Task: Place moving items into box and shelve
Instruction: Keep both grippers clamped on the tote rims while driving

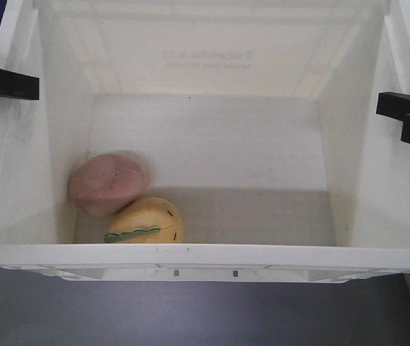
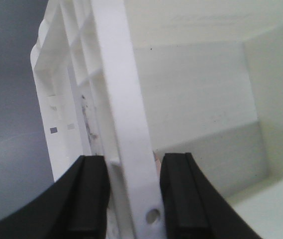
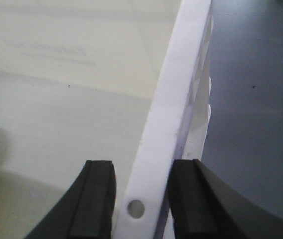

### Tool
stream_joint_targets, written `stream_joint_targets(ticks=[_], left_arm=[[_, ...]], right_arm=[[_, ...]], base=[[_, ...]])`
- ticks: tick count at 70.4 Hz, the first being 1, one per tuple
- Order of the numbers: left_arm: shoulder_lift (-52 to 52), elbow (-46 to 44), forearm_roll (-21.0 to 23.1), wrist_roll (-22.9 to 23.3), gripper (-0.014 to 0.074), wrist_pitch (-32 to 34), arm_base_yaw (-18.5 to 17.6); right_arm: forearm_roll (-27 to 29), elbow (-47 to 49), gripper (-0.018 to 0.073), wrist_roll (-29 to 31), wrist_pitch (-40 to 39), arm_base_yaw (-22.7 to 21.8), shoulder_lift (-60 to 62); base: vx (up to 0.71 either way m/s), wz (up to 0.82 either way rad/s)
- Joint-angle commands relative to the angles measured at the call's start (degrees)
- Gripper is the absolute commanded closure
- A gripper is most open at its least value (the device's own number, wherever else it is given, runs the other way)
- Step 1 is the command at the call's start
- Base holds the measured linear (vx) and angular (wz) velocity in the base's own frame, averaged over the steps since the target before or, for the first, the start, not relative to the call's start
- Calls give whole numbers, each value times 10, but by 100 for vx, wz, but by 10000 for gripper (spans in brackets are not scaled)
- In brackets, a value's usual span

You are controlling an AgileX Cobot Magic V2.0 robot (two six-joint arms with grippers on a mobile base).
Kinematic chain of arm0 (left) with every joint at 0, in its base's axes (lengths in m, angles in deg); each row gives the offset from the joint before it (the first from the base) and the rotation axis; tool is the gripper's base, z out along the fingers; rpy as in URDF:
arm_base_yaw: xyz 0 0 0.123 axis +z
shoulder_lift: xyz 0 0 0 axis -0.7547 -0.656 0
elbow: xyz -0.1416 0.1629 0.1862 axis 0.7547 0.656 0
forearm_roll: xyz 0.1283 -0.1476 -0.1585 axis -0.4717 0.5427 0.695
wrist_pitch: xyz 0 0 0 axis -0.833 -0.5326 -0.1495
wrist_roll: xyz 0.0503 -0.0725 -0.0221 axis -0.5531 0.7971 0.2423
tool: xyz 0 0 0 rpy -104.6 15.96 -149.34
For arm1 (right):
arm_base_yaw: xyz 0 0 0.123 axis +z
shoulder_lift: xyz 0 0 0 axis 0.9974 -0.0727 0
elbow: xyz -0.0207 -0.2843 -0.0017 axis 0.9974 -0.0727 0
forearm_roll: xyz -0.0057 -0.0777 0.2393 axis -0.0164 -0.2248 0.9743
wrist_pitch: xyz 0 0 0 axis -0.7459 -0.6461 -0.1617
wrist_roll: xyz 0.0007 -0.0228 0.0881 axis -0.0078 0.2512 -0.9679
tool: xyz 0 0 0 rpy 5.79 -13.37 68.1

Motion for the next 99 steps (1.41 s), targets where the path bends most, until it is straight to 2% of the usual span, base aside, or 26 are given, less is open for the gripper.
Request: stream_joint_targets(ticks=[1,99], left_arm=[[15,-27,83,-13,602,63,-7],[15,-27,83,-13,602,63,-7]], right_arm=[[55,25,564,14,-58,3,10],[55,25,564,14,-58,3,10]], base=[[36,-3],[43,-7]])
